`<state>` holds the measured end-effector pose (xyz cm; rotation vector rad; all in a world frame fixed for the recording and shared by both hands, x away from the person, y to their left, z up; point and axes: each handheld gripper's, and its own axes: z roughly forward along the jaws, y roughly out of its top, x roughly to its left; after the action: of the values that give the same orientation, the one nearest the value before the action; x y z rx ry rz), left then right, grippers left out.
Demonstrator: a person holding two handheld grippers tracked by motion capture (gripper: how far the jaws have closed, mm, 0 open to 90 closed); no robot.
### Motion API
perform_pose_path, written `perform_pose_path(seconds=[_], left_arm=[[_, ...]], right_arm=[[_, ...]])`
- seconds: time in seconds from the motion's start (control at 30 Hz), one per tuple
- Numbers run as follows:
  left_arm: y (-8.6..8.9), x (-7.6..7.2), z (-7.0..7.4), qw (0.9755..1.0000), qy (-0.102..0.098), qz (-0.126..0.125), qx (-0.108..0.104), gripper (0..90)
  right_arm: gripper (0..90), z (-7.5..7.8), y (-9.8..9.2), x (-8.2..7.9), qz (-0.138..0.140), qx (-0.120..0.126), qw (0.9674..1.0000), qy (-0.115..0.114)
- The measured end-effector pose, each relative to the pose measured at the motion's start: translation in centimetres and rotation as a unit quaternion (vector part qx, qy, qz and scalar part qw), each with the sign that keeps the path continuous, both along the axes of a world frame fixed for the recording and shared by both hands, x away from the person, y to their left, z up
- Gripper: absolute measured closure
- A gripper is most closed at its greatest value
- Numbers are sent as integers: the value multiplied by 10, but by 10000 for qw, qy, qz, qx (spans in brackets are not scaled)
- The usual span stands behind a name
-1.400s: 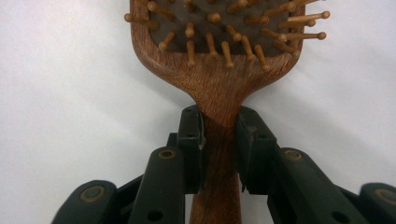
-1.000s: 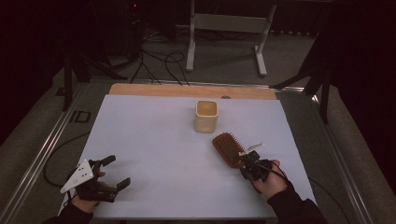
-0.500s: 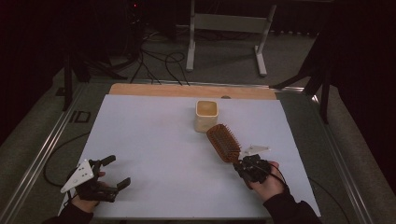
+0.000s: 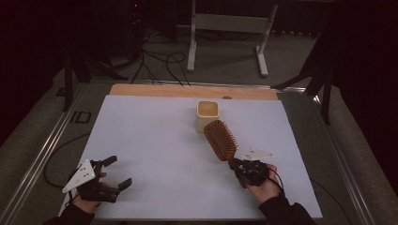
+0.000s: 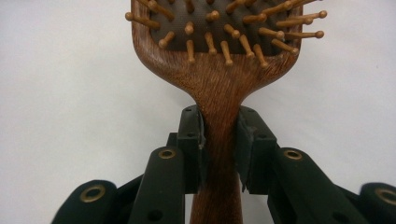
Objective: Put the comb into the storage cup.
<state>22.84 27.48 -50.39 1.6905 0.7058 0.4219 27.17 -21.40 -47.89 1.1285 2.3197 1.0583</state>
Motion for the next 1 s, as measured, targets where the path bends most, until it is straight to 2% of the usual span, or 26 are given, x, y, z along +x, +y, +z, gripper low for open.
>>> perform_pose_path(seconds=[0.33,0.5,0.57,0.7,0.77,0.83,1.0], left_arm=[[-2,1,0,10000,27,-8,23,1],[-7,2,2,10000,41,-44,31,1],[-10,2,4,10000,70,-54,10,1],[-19,5,14,9999,88,-58,55,1],[-25,8,20,9999,153,-13,51,1],[-31,12,27,9997,234,-48,-21,1],[-45,23,48,9993,366,-16,21,1]], right_arm=[[737,2,1,-9,124,297,9980,-551],[737,0,1,-9,153,270,9980,-551],[737,0,1,-10,138,236,9977,-618],[737,2,2,-14,129,267,9965,-785],[738,3,4,-18,53,219,9944,-1032],[738,4,5,-21,17,185,9927,-1188],[737,4,5,-23,-21,260,9915,-1278]])
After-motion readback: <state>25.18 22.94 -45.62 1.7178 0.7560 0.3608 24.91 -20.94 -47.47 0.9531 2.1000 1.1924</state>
